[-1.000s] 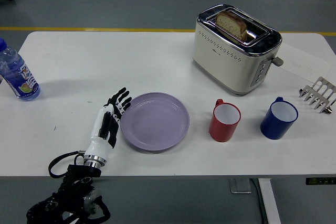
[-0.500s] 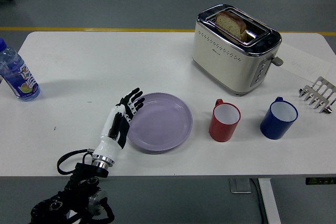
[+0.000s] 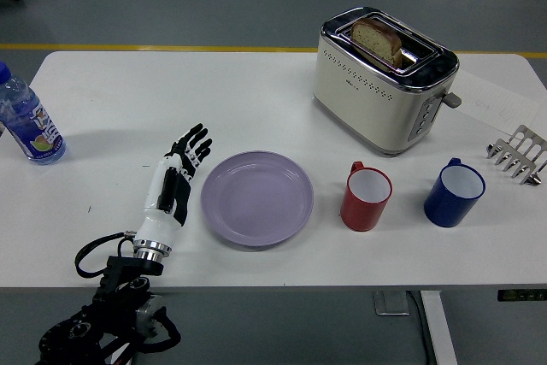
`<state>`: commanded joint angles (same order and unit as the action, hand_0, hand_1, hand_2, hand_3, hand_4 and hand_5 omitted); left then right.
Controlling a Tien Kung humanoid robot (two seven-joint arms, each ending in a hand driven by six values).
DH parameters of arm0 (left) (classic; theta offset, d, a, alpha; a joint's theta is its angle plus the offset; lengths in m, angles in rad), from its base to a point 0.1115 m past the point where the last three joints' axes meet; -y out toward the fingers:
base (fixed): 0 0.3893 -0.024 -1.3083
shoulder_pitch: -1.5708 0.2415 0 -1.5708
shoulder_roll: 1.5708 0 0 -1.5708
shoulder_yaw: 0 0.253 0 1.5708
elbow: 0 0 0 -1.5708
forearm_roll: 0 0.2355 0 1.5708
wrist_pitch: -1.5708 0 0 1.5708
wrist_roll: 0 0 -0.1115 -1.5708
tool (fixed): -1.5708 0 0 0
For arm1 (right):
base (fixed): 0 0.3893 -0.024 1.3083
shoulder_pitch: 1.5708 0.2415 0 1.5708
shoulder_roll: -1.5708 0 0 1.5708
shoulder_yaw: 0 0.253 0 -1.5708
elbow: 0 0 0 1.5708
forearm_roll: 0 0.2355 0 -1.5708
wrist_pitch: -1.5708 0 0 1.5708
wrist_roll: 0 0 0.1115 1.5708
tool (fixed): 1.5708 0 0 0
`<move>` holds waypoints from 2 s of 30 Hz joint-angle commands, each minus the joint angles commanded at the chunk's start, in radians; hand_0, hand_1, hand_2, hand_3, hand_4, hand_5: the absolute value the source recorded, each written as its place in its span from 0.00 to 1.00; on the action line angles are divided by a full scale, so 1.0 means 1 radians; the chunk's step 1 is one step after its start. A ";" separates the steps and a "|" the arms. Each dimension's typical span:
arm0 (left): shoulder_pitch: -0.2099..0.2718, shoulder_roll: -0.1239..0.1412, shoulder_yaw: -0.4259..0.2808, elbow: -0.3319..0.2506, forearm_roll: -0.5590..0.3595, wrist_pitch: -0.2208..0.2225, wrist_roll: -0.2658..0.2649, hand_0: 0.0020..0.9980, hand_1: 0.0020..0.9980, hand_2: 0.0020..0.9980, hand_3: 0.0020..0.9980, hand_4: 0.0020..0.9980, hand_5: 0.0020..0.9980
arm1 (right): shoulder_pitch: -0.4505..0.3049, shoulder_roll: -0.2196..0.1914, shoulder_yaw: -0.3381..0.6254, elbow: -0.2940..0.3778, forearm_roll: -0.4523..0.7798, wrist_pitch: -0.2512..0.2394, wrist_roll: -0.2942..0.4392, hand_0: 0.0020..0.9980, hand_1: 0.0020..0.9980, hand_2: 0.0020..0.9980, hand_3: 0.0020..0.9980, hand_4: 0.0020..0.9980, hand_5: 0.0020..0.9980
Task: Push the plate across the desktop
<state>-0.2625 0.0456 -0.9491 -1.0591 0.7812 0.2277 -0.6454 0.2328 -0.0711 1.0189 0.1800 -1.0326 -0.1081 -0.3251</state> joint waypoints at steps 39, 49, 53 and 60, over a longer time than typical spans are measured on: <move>0.142 0.186 -0.655 -0.027 -0.331 -0.456 0.680 0.69 0.72 0.73 0.69 0.52 1.00 | -0.006 -0.002 0.041 0.000 -0.051 0.003 -0.012 0.53 0.50 0.59 0.55 0.25 0.20; 0.137 0.182 -0.663 -0.019 -0.343 -0.453 0.674 0.70 0.72 0.73 0.70 0.53 1.00 | -0.011 -0.003 0.050 0.000 -0.063 0.003 -0.013 0.53 0.50 0.59 0.55 0.25 0.19; 0.130 0.180 -0.660 -0.019 -0.343 -0.451 0.672 0.70 0.72 0.73 0.70 0.54 1.00 | -0.008 -0.003 0.048 0.000 -0.054 0.002 -0.010 0.53 0.50 0.59 0.55 0.25 0.20; 0.128 0.179 -0.660 -0.017 -0.342 -0.449 0.669 0.69 0.72 0.73 0.71 0.54 1.00 | -0.003 -0.002 0.049 0.000 -0.050 0.000 -0.007 0.53 0.50 0.59 0.55 0.25 0.19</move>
<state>-0.1344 0.2245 -1.6092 -1.0763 0.4395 -0.2211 0.0238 0.2295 -0.0736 1.0681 0.1800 -1.0824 -0.1077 -0.3323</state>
